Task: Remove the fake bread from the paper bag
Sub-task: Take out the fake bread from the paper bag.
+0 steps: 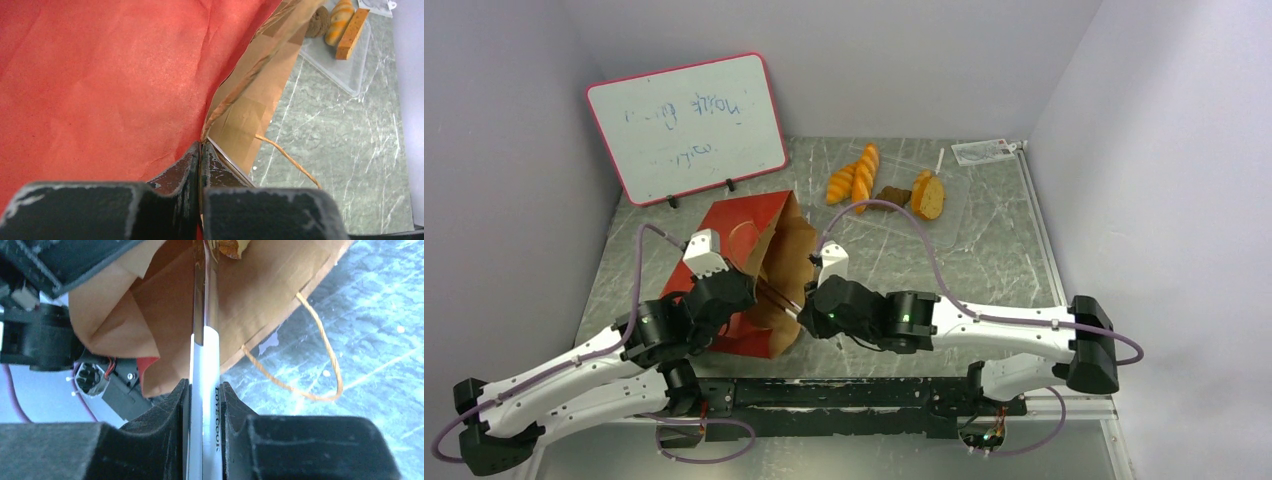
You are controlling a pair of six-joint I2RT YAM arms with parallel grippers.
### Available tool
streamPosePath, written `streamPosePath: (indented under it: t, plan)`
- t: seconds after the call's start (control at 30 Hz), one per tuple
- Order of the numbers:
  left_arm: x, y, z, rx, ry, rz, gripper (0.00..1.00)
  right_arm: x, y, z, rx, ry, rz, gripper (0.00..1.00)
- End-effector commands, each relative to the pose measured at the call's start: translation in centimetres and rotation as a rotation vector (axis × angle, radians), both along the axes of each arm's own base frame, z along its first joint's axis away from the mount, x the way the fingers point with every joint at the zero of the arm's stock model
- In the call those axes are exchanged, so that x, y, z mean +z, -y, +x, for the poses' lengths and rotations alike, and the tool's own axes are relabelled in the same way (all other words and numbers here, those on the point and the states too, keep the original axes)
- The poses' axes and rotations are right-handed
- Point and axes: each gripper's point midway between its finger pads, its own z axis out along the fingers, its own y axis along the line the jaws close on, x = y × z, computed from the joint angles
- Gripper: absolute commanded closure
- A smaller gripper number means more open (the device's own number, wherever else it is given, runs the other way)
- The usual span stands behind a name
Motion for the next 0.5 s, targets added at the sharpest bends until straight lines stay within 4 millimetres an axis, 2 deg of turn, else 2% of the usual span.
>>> streamPosePath:
  t: [0.0, 0.23, 0.47]
  plan:
    - [0.4, -1.1, 0.4, 0.069, 0.029, -0.017, 0.93, 2.4, 0.9, -1.0, -0.015, 0.005, 0.029, 1.0]
    - [1.2, -2.7, -0.2, 0.09, 0.037, -0.018, 0.93, 3.5, 2.9, -3.0, -0.021, -0.008, 0.048, 1.0]
    - [1.6, -4.1, -0.2, 0.151, 0.033, 0.007, 0.93, 5.6, 4.5, -3.8, -0.033, -0.001, 0.08, 1.0]
